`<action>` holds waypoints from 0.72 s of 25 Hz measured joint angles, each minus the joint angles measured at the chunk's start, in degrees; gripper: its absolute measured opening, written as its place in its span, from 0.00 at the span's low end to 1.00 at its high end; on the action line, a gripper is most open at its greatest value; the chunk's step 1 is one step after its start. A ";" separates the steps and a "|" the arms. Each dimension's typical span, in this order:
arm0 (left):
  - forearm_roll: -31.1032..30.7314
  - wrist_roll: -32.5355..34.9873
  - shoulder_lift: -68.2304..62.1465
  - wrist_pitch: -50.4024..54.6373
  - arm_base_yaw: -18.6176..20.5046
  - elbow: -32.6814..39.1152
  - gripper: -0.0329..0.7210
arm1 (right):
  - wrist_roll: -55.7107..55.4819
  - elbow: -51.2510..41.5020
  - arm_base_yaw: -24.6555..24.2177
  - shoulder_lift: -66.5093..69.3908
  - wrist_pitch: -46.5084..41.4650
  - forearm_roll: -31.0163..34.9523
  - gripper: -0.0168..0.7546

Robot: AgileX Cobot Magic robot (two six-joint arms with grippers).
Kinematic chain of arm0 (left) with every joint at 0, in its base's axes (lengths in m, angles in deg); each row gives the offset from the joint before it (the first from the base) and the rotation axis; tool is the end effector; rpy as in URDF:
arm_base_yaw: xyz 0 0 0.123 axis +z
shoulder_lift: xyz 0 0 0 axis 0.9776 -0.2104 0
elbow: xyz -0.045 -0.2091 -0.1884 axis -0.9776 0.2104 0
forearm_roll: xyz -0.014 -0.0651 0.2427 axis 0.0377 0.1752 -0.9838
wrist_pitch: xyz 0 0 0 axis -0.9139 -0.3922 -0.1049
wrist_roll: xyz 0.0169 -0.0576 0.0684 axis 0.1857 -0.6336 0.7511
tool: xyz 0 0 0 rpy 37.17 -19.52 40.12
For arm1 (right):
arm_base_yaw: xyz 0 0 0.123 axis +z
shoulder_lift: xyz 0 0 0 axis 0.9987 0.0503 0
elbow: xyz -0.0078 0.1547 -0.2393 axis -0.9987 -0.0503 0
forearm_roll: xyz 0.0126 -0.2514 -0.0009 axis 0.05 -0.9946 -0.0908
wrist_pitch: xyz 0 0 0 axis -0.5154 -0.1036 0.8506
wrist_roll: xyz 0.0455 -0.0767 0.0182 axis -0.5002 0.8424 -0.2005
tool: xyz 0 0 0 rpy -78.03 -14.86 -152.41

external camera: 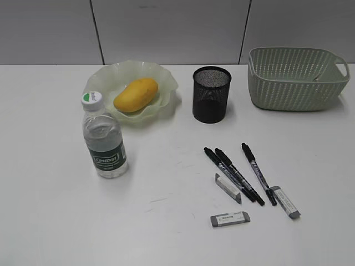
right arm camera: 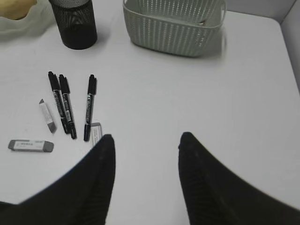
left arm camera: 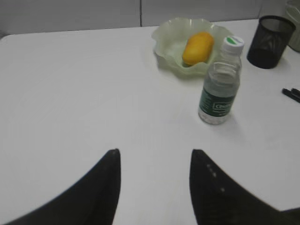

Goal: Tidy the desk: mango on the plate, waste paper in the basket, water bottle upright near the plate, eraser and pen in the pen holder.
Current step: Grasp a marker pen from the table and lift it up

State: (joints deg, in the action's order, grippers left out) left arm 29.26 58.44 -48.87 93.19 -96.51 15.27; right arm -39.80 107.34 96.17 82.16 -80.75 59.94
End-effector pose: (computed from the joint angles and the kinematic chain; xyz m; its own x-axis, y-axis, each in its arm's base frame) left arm -0.0073 0.0120 0.2886 -0.4155 0.0109 -0.9095 0.1826 0.9806 -0.0716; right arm 0.0492 0.0093 0.3067 -0.4557 -0.1480 -0.8777 -0.2062 0.9768 -0.0576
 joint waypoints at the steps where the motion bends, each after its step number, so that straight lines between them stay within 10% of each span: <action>1: 0.00 0.04 0.07 0.00 1.63 0.00 0.52 | 0.00 0.05 0.00 3.27 2.07 0.79 0.49; 7: 0.00 0.19 0.07 0.00 10.06 0.00 0.52 | 3.97 0.69 0.00 23.82 13.88 5.77 0.49; 18: 0.15 0.37 0.07 0.00 10.73 0.00 0.52 | 4.96 19.79 4.61 65.66 16.58 6.97 0.61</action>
State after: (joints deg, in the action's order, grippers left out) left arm 29.42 58.80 -48.80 93.19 -85.78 15.27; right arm -34.84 127.13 100.78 147.82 -64.17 66.90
